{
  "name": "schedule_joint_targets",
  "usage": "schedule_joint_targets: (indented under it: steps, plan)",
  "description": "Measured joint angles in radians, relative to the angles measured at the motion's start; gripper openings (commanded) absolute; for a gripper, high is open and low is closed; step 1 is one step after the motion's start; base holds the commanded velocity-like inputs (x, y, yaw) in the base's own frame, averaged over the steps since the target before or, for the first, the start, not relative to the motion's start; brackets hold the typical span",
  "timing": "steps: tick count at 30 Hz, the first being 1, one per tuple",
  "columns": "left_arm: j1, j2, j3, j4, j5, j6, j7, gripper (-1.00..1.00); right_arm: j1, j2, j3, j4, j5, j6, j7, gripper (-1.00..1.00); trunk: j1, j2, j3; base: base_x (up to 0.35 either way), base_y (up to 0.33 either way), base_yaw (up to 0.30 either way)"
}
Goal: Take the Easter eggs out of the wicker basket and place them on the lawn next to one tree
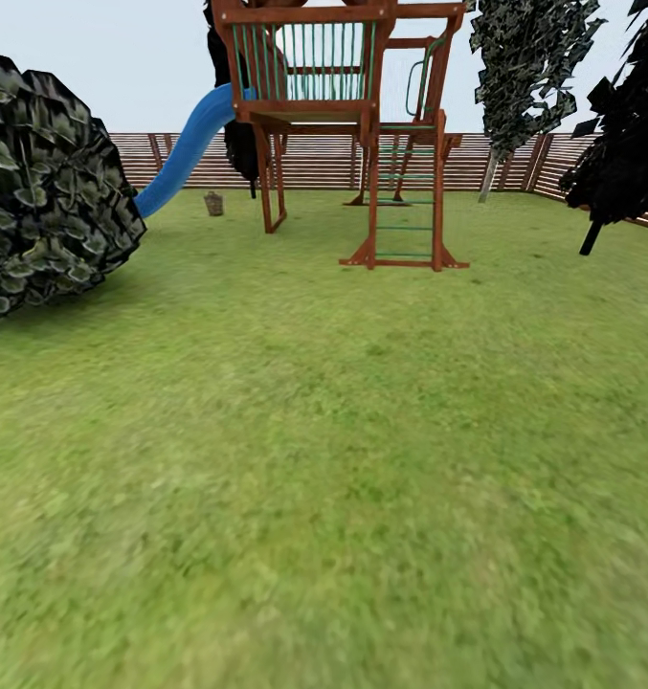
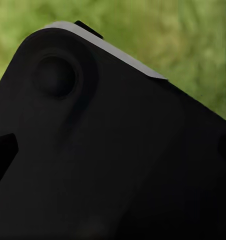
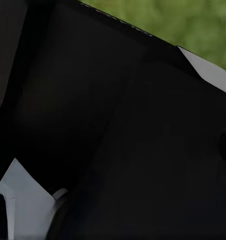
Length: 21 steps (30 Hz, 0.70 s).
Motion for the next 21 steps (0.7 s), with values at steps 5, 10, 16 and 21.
schedule_joint_targets:
  steps: [5, 10, 16, 21]
  plan:
    - [0.000, 0.000, 0.000, 0.000, 0.000, 0.000, 0.000, 1.00, 0.000, 0.000, 0.000, 0.000, 0.000, 0.000, 0.000, 1.00, 0.000, 0.000, 0.000, 0.328, -0.185, 0.000]
    - [0.000, 0.000, 0.000, 0.000, 0.000, 0.000, 0.000, 1.00, 0.000, 0.000, 0.000, 0.000, 0.000, 0.000, 0.001, 1.00, 0.000, 0.000, 0.000, 0.328, -0.185, 0.000]
    - [0.000, 0.000, 0.000, 0.000, 0.000, 0.000, 0.000, 1.00, 0.000, 0.000, 0.000, 0.000, 0.000, 0.000, 0.001, 1.00, 0.000, 0.000, 0.000, 0.328, -0.185, 0.000]
    - [0.000, 0.000, 0.000, 0.000, 0.000, 0.000, 0.000, 1.00, 0.000, 0.000, 0.000, 0.000, 0.000, 0.000, 0.001, 1.00, 0.000, 0.000, 0.000, 0.328, -0.185, 0.000]
